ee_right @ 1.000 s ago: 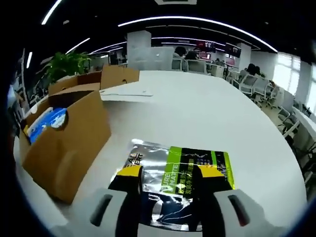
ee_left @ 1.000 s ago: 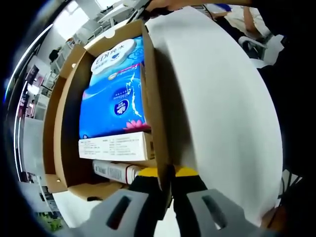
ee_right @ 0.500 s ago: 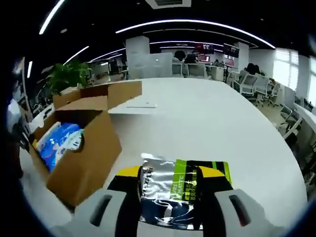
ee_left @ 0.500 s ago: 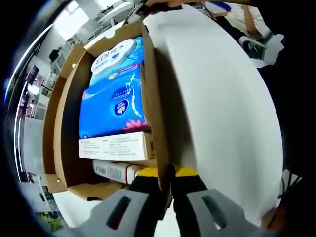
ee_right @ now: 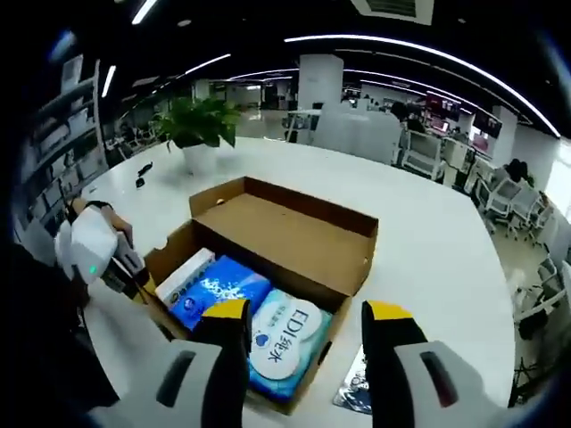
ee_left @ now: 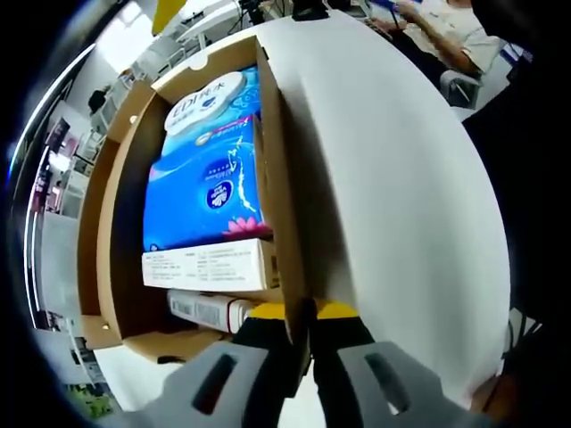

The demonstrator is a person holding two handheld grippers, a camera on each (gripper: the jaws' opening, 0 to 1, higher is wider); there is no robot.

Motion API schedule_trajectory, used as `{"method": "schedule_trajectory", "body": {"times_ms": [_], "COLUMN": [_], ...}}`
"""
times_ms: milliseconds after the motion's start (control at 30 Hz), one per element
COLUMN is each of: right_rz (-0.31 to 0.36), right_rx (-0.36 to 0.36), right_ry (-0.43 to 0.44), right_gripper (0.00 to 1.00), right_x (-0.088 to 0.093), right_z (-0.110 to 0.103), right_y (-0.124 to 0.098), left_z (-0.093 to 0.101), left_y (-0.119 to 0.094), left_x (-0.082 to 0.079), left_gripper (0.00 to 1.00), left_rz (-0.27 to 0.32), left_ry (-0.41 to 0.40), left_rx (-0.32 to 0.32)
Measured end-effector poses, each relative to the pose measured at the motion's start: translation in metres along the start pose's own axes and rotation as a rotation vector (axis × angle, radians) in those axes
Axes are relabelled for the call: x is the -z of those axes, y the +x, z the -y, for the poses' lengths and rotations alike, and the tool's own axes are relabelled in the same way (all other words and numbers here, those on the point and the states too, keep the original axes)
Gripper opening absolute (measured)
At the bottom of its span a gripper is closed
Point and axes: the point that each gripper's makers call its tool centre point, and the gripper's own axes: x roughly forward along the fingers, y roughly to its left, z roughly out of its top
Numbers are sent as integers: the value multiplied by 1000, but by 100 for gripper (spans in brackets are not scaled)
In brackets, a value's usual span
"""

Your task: Operate the shoe box by opening the lid, removing the specified soft item, and placing it in the target area until the item is outside and the box remains undamaged.

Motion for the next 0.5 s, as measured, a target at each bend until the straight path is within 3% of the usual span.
{"method": "schedule_trajectory", "body": {"times_ms": [233, 367, 500], "right_rz": [-100, -192, -242], "right_rx": [6, 19, 4], "right_ry": [-2, -44, 9], "right_gripper": [52, 53, 55], "right_x": [-4, 7, 17], "right_z": [-12, -13, -16], "right_y": [10, 15, 25], "left_z": [0, 0, 0], "left_y": [-1, -2, -2], "left_x": [-1, -1, -1], "left_gripper": [5, 5, 5], "left_rz": [15, 10, 11], "left_ry": [-3, -2, -3], "left_rx": [5, 4, 3]}}
